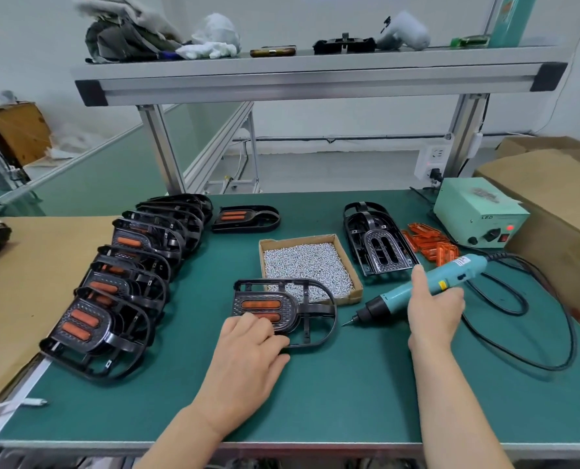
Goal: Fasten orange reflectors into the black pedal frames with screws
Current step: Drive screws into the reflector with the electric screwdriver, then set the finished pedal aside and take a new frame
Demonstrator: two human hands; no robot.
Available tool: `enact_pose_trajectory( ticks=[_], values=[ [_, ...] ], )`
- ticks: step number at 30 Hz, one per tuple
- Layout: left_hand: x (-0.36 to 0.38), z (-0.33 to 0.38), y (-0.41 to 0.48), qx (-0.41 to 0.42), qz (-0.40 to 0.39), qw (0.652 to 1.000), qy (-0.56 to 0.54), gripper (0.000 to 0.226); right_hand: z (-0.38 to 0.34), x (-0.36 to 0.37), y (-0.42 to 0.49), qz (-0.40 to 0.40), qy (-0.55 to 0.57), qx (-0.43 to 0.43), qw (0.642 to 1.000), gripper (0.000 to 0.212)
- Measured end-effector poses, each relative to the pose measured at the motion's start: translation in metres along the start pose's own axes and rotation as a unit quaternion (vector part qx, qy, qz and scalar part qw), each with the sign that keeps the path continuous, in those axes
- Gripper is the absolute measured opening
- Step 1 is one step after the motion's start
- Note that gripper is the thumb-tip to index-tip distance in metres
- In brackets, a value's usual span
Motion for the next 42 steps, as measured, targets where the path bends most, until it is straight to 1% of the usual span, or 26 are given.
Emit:
enact_pose_trajectory(
  ticks=[2,3,5,7,9,11,13,15,17,19,21,24,27,32,34,38,42],
  values=[
    [0.0,-0.001,-0.002,-0.005,0.007,1.0,0.004,0.018,0.0,-0.002,0.004,-0.013,-0.03,-0.002,0.999,0.053],
    [0.0,-0.001,-0.002,-0.004,0.012,1.0,0.006,0.017,0.002,-0.003,0.005,-0.019,-0.031,0.006,0.999,0.059],
    [-0.001,-0.001,-0.001,-0.001,0.02,1.0,0.009,0.013,0.003,-0.004,0.005,-0.028,-0.038,0.012,0.999,0.081],
    [-0.001,-0.001,0.0,-0.001,0.023,1.0,0.01,0.009,-0.002,-0.003,0.003,-0.035,-0.061,-0.012,0.997,0.098],
    [0.0,-0.001,-0.001,-0.001,0.023,1.0,0.011,0.006,-0.01,-0.003,0.001,-0.034,-0.1,-0.047,0.993,0.101],
    [0.0,0.0,-0.002,0.004,0.021,1.0,0.011,0.005,-0.015,-0.005,0.0,-0.022,-0.147,-0.067,0.987,0.095],
    [-0.001,0.001,-0.002,0.011,0.025,1.0,0.012,0.005,-0.019,-0.007,-0.004,-0.007,-0.173,-0.086,0.981,0.08],
    [-0.004,0.001,-0.003,0.014,0.038,0.999,0.014,0.007,-0.025,-0.009,-0.011,0.011,-0.179,-0.116,0.977,0.066],
    [-0.009,0.0,-0.005,0.009,0.061,0.998,0.013,0.011,-0.03,-0.008,-0.017,0.021,-0.16,-0.148,0.976,0.055],
    [-0.017,-0.002,-0.006,0.002,0.087,0.996,0.006,0.012,-0.043,-0.007,-0.026,0.03,-0.129,-0.209,0.969,0.045],
    [-0.026,-0.004,-0.003,0.0,0.11,0.994,0.002,0.011,-0.058,-0.004,-0.039,0.032,-0.109,-0.287,0.951,0.032],
    [-0.041,-0.009,0.006,-0.001,0.145,0.989,0.006,0.008,-0.065,0.008,-0.054,-0.002,-0.106,-0.354,0.929,0.009],
    [-0.058,-0.019,0.024,0.002,0.174,0.985,0.018,0.008,-0.064,0.02,-0.061,-0.015,-0.129,-0.377,0.917,0.006],
    [-0.072,-0.055,0.071,0.002,0.187,0.98,0.071,0.005,-0.071,0.034,-0.071,-0.024,-0.183,-0.414,0.891,0.014],
    [-0.067,-0.074,0.09,-0.009,0.18,0.98,0.081,0.003,-0.072,0.034,-0.073,-0.02,-0.191,-0.423,0.885,0.014],
    [-0.049,-0.11,0.122,-0.034,0.153,0.983,0.095,0.007,-0.074,0.036,-0.079,-0.01,-0.2,-0.459,0.866,0.013],
    [-0.029,-0.14,0.143,-0.058,0.114,0.986,0.105,0.007,-0.074,0.038,-0.085,0.0,-0.211,-0.497,0.842,0.004]
  ],
)
Point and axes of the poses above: each hand's wrist, its own y-axis towards the middle knuckle, its own x-axis out of the palm, z = x × y, the point moved 10 cm from there along y, towards the middle knuckle, and after that the axes turned 9 degrees about -y, right-handed, at the moved point
